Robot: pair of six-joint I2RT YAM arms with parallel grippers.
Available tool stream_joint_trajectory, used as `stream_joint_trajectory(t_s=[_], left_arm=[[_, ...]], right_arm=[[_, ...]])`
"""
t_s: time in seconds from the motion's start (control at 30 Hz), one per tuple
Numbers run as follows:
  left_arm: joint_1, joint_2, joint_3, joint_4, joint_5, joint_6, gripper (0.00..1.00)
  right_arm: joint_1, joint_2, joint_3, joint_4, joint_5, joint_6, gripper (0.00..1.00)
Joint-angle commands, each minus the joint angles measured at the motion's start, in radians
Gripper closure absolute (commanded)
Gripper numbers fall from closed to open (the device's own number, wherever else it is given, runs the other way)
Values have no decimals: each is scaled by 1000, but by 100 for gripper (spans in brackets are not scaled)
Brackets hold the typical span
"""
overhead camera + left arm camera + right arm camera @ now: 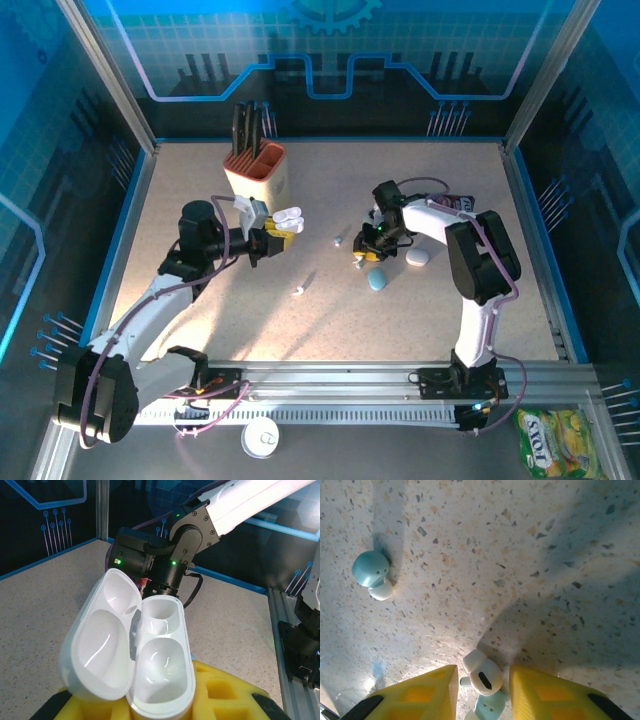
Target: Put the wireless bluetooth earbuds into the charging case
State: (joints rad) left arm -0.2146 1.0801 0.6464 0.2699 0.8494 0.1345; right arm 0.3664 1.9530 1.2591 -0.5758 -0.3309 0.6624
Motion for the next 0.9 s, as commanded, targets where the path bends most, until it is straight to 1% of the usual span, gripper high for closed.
stream_joint_trajectory(t_s=[0.0,0.23,0.37,0.5,0.7,0.87], left_arm=[[-6,-2,22,11,1,21,86],[-6,-2,16,21,2,18,86],[-6,-2,15,24,4,17,86],[-6,-3,15,25,4,17,86],[-7,1,15,15,4,24,86],[-18,14,33,-27,4,50,86]], right_arm=[[11,31,31,-36,-22,-13,68],[22,62,45,-61,-16,-24,70],[23,72,42,-71,0,-28,76],[23,63,39,-79,17,-36,78],[25,-25,19,-46,52,-69,78],[25,-151,-35,29,95,-124,79]])
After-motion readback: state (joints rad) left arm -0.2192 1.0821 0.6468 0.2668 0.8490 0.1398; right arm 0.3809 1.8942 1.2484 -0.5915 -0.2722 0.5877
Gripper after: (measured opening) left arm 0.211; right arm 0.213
